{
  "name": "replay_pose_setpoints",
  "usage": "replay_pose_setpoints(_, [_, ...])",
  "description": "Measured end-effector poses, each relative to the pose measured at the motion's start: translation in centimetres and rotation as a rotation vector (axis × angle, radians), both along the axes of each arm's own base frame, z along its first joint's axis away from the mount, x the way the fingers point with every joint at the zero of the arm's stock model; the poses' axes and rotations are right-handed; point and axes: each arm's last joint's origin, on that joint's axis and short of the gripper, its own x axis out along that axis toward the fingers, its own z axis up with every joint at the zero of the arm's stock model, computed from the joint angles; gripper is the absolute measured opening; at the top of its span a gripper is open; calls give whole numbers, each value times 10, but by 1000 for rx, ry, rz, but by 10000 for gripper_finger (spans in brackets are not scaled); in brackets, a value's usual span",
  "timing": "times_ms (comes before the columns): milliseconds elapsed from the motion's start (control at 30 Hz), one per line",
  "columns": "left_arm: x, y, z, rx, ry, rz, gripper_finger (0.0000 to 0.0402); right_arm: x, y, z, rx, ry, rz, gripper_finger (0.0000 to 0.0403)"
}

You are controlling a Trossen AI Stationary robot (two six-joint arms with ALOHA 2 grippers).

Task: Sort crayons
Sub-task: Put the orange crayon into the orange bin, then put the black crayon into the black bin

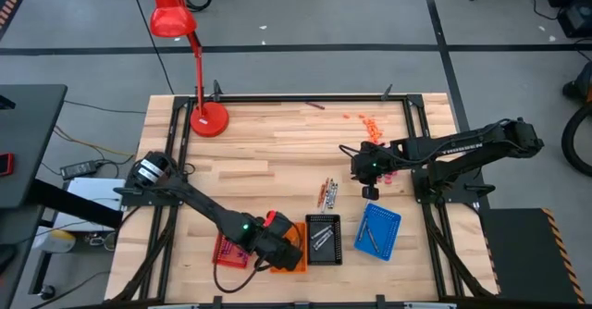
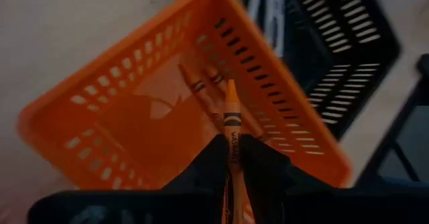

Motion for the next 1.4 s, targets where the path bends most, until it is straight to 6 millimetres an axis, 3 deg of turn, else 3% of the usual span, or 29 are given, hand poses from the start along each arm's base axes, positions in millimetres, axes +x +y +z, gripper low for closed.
replay_pose_setpoints(367, [3,6,6,79,-20,-116,147,3,1,2,31,-39,22,82])
replay_pose_setpoints(933, [26,53,13,340,-58,-206,150,5,0,3,-5,-61,28,82])
replay_pose_setpoints(1167, [36,84,14,543,-8,-334,150,22,-8,3,-137,-163,-87,82])
replay_pose_setpoints(1300, [43,95,17,731,-6,-454,147,30,-17,-5,-184,-155,-111,82])
replay_pose_setpoints(1400, [50,109,19,749,-22,-541,143,33,-20,-11,-212,-124,-99,82])
